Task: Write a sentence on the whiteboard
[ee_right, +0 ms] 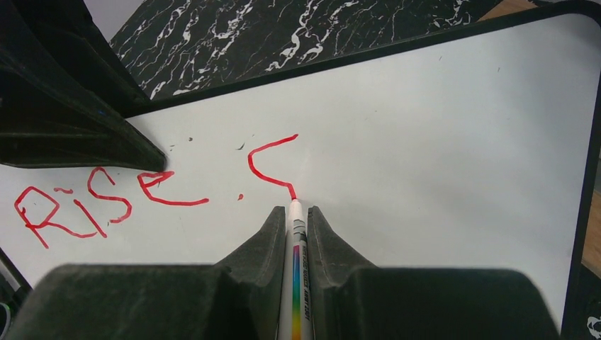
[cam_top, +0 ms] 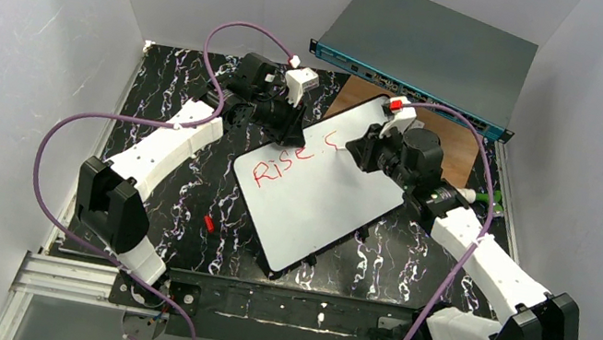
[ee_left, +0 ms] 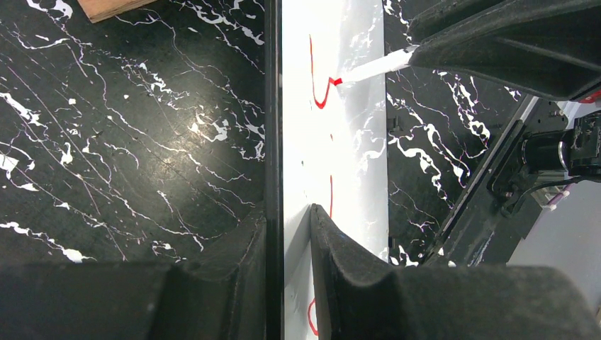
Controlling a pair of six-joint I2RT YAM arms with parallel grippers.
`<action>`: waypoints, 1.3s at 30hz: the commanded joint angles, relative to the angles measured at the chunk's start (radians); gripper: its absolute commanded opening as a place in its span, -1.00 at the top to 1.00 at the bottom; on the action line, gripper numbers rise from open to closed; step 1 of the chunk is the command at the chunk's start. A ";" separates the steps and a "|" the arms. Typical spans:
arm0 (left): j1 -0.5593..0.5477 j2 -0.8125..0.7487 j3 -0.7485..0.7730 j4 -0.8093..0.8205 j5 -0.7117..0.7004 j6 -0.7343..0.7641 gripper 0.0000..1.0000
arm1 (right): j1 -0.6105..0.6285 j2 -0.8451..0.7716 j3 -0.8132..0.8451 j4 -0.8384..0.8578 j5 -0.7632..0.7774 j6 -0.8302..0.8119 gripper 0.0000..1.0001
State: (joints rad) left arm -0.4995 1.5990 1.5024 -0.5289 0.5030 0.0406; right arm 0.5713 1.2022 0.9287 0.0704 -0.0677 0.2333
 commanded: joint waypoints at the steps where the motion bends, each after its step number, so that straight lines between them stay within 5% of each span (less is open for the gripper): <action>1: -0.025 0.002 0.031 -0.029 0.052 0.039 1.00 | -0.002 -0.019 -0.030 -0.008 -0.018 0.003 0.97; 23: -0.024 -0.001 0.027 -0.029 0.055 0.037 1.00 | 0.011 -0.013 0.025 0.053 -0.147 0.027 0.97; 39: -0.024 -0.007 0.021 -0.026 0.055 0.038 1.00 | 0.006 -0.045 0.190 -0.023 0.055 -0.060 0.97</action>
State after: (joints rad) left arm -0.5003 1.5990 1.5043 -0.5232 0.5243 0.0441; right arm 0.5781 1.1271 1.0634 0.0471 -0.0925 0.2123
